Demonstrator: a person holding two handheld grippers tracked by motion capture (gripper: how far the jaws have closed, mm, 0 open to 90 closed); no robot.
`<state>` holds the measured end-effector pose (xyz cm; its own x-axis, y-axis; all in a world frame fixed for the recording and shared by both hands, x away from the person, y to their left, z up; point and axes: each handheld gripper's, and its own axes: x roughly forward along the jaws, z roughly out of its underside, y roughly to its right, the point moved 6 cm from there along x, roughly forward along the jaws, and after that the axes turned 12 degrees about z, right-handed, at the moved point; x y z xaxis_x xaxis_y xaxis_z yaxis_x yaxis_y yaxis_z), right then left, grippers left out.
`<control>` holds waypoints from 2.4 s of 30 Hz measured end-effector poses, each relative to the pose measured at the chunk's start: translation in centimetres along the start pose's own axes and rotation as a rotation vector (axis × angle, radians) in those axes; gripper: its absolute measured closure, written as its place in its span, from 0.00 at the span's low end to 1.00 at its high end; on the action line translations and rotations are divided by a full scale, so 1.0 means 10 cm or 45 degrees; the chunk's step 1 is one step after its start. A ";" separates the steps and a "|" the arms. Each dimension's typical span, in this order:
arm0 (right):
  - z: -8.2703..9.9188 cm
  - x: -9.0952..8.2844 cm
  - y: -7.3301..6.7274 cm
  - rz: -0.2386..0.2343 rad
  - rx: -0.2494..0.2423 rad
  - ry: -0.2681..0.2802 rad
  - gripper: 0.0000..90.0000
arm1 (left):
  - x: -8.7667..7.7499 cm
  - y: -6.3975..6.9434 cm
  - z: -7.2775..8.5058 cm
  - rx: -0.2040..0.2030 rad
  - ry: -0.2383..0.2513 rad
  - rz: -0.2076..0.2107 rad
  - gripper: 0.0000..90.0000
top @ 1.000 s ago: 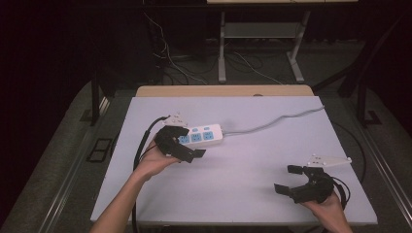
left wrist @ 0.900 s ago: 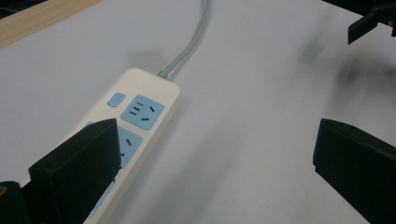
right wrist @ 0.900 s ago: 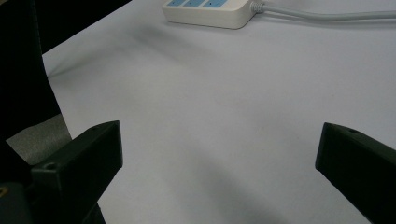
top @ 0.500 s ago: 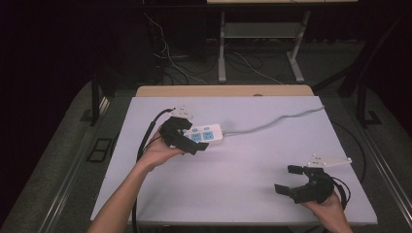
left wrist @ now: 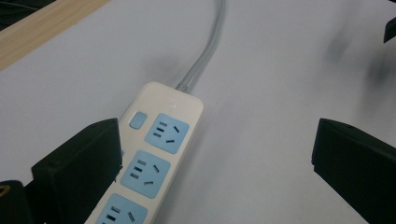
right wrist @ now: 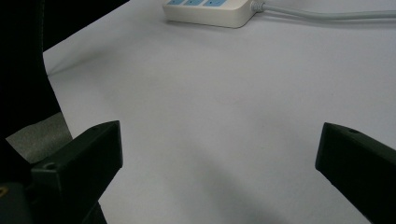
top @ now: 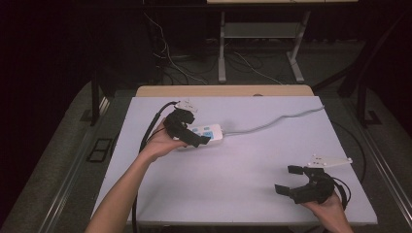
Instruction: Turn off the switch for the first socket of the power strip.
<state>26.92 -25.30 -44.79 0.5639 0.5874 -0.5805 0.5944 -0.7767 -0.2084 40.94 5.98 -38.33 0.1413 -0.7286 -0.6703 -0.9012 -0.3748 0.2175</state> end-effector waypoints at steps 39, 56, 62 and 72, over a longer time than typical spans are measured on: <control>0.00 -0.02 0.00 -0.002 -0.005 -0.001 0.00 | 0.25 -0.39 -0.22 -0.033 -0.082 0.011 0.12; 0.01 -0.01 0.00 -0.005 -0.010 -0.005 0.00 | 0.32 -0.58 -0.19 -0.076 -0.019 0.003 0.41; 0.01 -0.01 -0.01 -0.007 -0.010 -0.006 0.00 | 0.35 -0.63 -0.19 -0.084 0.015 -0.002 0.55; 0.02 -0.01 0.00 -0.007 -0.008 -0.006 0.00 | 0.46 -0.71 -0.17 -0.136 0.044 0.021 0.73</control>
<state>26.77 -25.35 -44.87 0.5576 0.5907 -0.5832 0.6011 -0.7719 -0.2071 48.68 4.31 -41.81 0.1428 -0.7538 -0.6414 -0.8549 -0.4205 0.3038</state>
